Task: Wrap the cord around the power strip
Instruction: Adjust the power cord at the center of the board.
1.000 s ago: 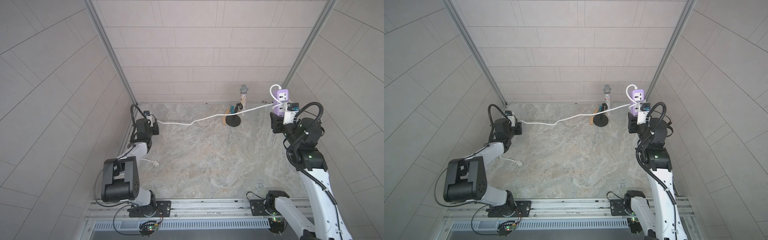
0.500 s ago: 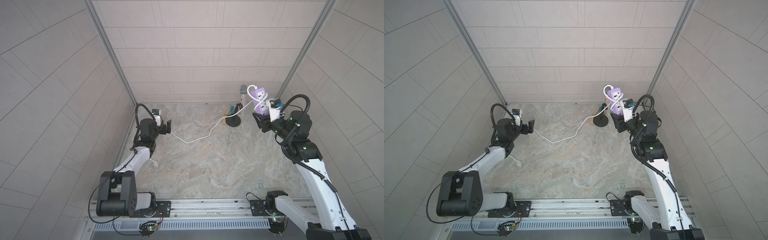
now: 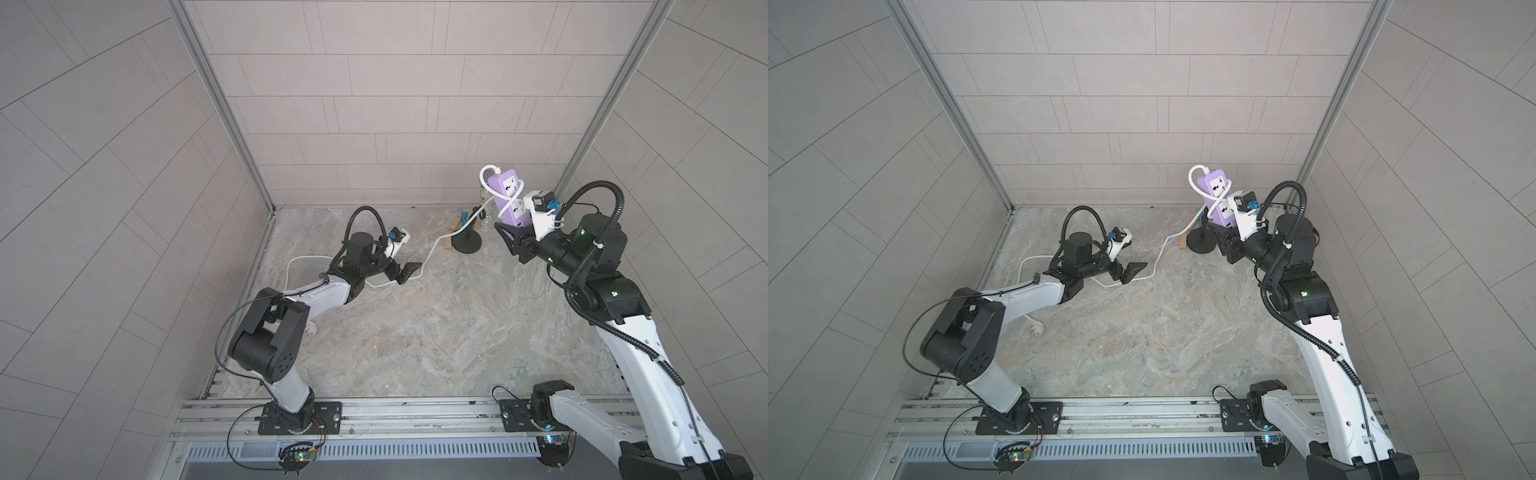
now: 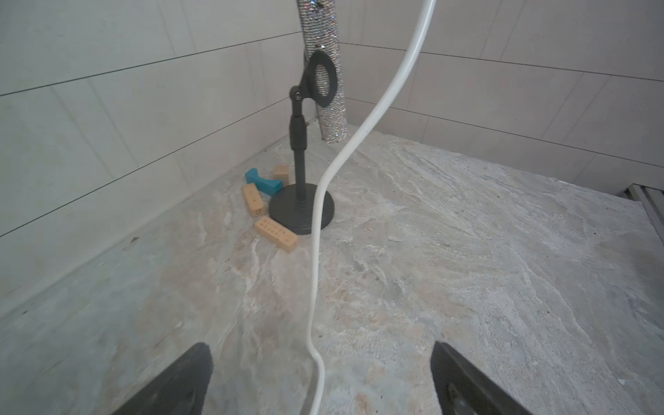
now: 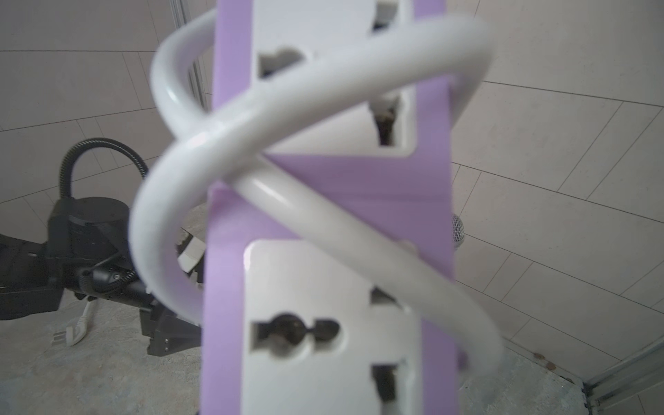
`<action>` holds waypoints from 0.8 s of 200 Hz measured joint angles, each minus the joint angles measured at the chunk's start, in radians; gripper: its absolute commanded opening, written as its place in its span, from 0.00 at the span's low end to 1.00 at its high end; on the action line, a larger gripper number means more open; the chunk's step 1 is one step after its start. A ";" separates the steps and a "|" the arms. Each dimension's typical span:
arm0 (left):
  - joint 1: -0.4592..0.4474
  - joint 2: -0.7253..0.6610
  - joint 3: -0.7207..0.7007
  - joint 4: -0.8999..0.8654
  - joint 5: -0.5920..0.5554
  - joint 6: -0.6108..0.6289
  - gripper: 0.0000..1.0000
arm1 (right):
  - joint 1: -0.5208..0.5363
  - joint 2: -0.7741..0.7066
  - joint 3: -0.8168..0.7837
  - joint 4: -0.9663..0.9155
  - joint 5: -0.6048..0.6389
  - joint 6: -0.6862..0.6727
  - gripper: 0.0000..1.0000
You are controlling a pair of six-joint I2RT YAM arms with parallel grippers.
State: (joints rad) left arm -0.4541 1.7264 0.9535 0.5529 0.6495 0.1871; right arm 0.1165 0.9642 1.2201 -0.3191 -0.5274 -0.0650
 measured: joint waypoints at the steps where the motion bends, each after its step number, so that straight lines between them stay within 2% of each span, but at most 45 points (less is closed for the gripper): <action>1: -0.003 0.010 0.006 0.004 0.002 -0.002 1.00 | 0.000 0.000 0.000 0.000 0.000 0.000 0.00; 37: -0.046 0.213 0.132 0.131 0.031 -0.085 0.96 | 0.021 -0.004 0.011 -0.012 -0.019 -0.005 0.00; 85: -0.074 0.341 0.195 0.204 0.031 -0.166 0.79 | 0.025 -0.026 0.010 -0.029 -0.018 -0.005 0.00; 130: -0.077 0.430 0.269 0.246 0.040 -0.242 0.18 | 0.025 -0.047 -0.002 0.012 0.022 0.006 0.00; 150: -0.077 0.420 0.253 0.266 0.055 -0.242 0.00 | 0.024 -0.055 -0.026 0.039 0.100 0.008 0.00; 160: -0.077 0.394 0.214 0.271 0.067 -0.236 0.00 | 0.019 -0.061 -0.047 0.048 0.146 0.010 0.00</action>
State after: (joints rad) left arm -0.5308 2.1204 1.1679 0.8238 0.7162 -0.0486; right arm 0.1356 0.9031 1.1732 -0.2714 -0.3813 -0.0547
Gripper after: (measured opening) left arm 0.051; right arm 0.526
